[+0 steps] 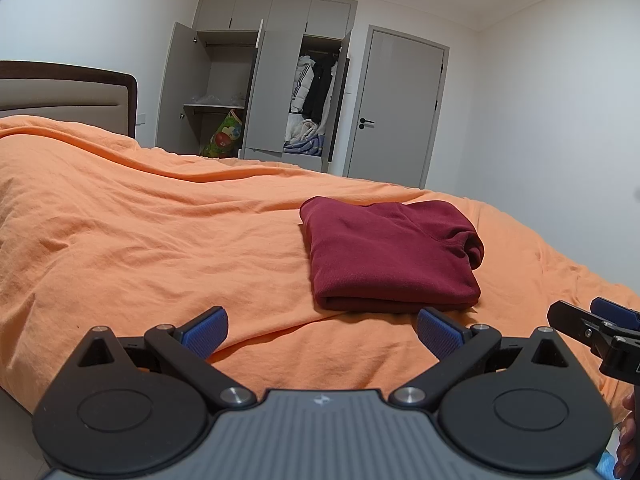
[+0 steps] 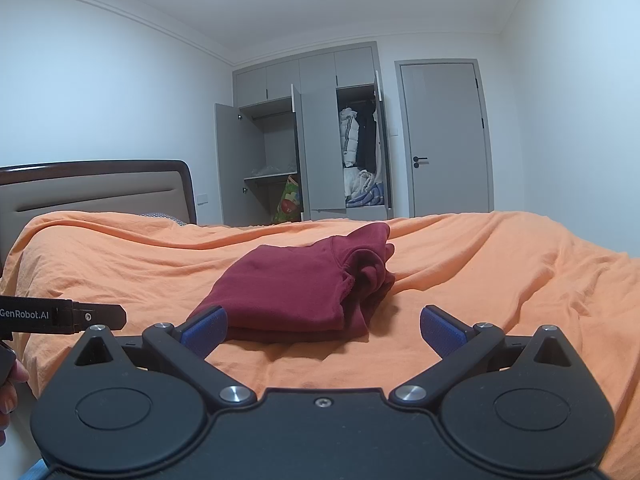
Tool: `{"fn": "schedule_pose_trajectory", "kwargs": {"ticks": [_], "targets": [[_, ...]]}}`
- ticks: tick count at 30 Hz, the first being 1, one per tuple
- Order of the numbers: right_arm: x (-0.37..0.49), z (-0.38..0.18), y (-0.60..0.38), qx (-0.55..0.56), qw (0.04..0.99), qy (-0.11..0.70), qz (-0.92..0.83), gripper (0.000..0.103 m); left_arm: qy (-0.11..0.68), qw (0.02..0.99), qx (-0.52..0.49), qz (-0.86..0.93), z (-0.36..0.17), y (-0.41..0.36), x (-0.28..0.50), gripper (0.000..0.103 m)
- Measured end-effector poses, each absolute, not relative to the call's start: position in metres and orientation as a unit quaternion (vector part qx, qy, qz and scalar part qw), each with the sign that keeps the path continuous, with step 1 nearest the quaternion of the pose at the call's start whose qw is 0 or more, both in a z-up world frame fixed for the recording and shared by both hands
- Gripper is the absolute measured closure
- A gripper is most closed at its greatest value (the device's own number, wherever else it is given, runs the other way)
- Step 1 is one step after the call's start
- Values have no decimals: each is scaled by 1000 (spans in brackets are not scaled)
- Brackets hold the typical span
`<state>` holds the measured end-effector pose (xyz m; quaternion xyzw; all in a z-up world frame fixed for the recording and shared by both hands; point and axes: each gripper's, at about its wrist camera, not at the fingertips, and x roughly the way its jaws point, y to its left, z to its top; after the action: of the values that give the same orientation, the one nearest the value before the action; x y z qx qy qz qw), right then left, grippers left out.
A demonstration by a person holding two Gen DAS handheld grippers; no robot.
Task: Fold small clothes
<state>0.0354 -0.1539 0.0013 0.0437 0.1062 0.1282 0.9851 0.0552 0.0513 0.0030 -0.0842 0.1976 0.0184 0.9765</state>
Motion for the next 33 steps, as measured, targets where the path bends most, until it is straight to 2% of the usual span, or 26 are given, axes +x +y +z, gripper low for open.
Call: {"fn": "schedule_pose_trajectory", "kwargs": {"ticks": [33], "targets": [[34, -2, -153, 45, 985, 109, 129, 1, 199, 976, -83, 18, 2, 51, 54, 0]]}}
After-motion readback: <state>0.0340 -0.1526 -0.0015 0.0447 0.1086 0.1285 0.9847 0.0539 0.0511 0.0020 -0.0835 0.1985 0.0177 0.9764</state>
